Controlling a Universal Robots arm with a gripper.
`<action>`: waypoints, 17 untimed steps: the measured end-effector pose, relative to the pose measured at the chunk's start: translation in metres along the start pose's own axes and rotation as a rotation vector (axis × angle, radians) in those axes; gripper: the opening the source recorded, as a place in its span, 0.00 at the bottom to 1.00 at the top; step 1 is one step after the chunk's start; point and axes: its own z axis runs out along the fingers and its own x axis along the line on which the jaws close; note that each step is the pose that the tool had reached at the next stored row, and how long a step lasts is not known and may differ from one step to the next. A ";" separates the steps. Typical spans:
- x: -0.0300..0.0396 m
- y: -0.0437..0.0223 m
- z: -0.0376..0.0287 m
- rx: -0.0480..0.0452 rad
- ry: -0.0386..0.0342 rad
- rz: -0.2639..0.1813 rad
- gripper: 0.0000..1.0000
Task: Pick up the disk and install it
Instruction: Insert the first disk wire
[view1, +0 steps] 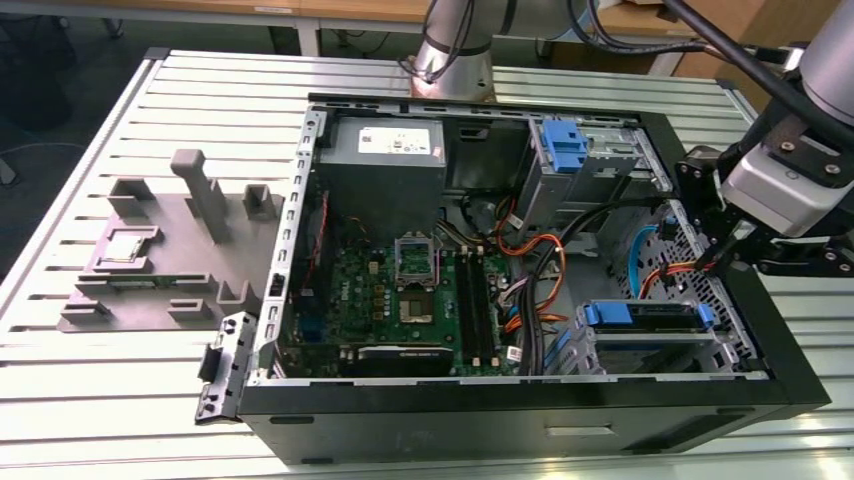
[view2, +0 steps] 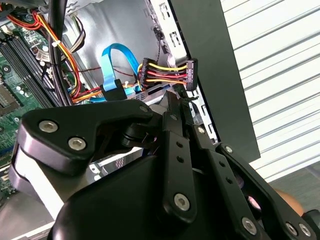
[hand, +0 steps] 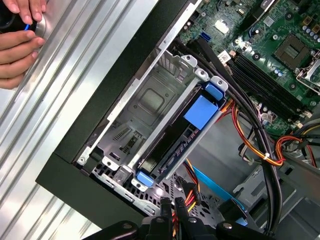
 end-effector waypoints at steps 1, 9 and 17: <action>0.0000 0.0000 0.0000 0.0008 0.0006 0.000 0.18; 0.0000 0.0001 0.0003 0.0047 0.0033 0.000 0.32; 0.0000 0.0001 0.0003 0.0053 0.0036 0.000 0.38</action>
